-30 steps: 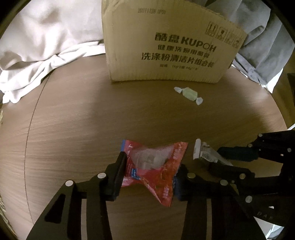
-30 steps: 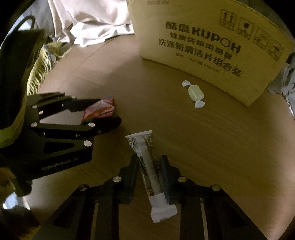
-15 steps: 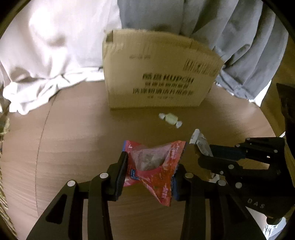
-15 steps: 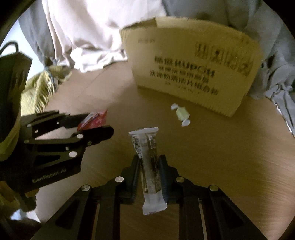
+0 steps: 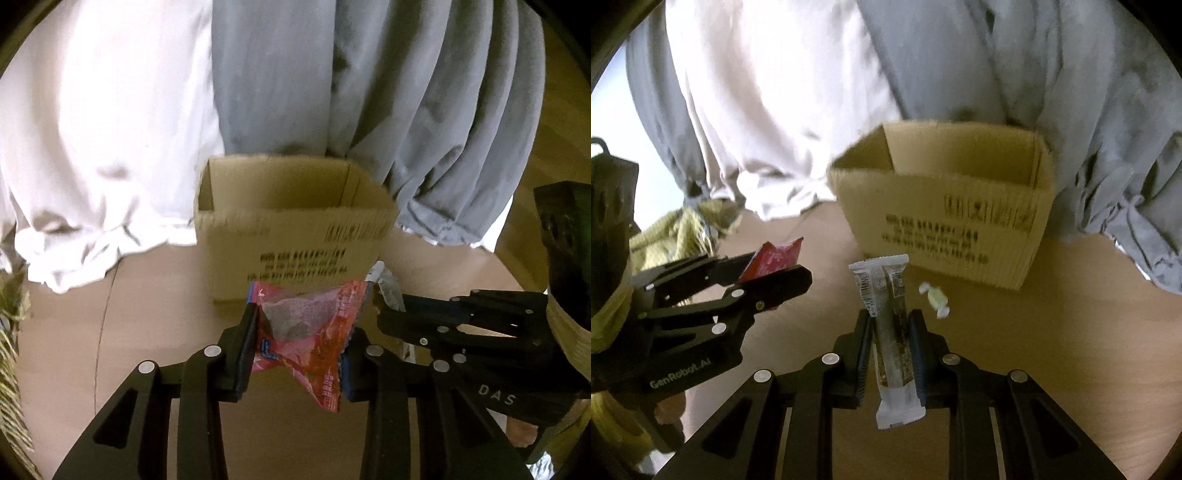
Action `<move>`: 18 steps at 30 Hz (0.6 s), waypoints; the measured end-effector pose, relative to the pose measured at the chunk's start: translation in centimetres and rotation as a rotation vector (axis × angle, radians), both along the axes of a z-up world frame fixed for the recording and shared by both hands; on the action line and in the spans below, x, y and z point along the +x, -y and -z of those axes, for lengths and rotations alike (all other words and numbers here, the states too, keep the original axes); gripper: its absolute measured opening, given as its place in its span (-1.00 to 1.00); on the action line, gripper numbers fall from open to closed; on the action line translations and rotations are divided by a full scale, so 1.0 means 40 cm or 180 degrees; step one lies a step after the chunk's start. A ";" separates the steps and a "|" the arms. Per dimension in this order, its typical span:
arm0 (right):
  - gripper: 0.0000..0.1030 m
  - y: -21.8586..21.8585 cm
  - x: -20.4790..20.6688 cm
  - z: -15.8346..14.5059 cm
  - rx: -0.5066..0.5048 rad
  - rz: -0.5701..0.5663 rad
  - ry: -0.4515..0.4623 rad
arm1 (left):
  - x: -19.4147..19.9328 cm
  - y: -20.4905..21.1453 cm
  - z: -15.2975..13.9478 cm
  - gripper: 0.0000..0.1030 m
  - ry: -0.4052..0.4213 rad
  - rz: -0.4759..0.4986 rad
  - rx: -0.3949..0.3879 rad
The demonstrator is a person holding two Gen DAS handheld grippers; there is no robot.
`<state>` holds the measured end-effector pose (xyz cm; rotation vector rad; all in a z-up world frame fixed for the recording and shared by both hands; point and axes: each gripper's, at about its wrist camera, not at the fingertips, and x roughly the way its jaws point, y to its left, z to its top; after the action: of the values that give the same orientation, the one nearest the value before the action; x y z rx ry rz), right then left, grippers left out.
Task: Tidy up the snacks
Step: 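Close the left tool on the red-pink bag while the right tool grasps the white stick packet, then carry the red-pink bag and white stick packet into the box and open both tools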
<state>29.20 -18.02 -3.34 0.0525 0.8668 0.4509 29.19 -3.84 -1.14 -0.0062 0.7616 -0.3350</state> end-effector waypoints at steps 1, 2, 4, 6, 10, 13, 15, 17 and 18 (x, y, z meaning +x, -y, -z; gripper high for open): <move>-0.59 0.002 0.001 -0.010 0.0023 0.0021 0.0032 | -0.001 0.001 -0.012 -0.30 0.0045 0.0002 -0.0003; -0.59 0.004 0.005 -0.022 0.0053 0.0042 0.0069 | 0.001 0.001 -0.025 -0.30 0.0088 0.0019 -0.0017; -0.59 0.008 0.008 -0.046 0.0106 0.0078 0.0147 | 0.003 0.001 -0.051 -0.30 0.0168 0.0027 -0.0034; -0.59 0.012 0.014 -0.073 0.0148 0.0112 0.0240 | 0.010 0.003 -0.070 -0.30 0.0238 0.0028 -0.0032; -0.59 0.020 0.030 -0.122 0.0223 0.0179 0.0399 | 0.032 0.007 -0.113 -0.30 0.0364 0.0045 -0.0031; -0.59 0.023 0.044 -0.155 0.0256 0.0200 0.0507 | 0.053 0.009 -0.145 -0.30 0.0456 0.0050 -0.0034; -0.59 0.026 0.056 -0.177 0.0273 0.0216 0.0573 | 0.070 0.010 -0.163 -0.30 0.0499 0.0053 -0.0029; -0.59 0.027 0.070 -0.194 0.0277 0.0235 0.0636 | 0.090 0.013 -0.179 -0.30 0.0541 0.0058 -0.0014; -0.59 0.029 0.080 -0.203 0.0284 0.0241 0.0661 | 0.099 0.015 -0.185 -0.30 0.0560 0.0054 0.0000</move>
<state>32.41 -19.19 4.78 0.1179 0.6384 0.4160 33.13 -4.43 6.26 0.0296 0.5877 -0.3469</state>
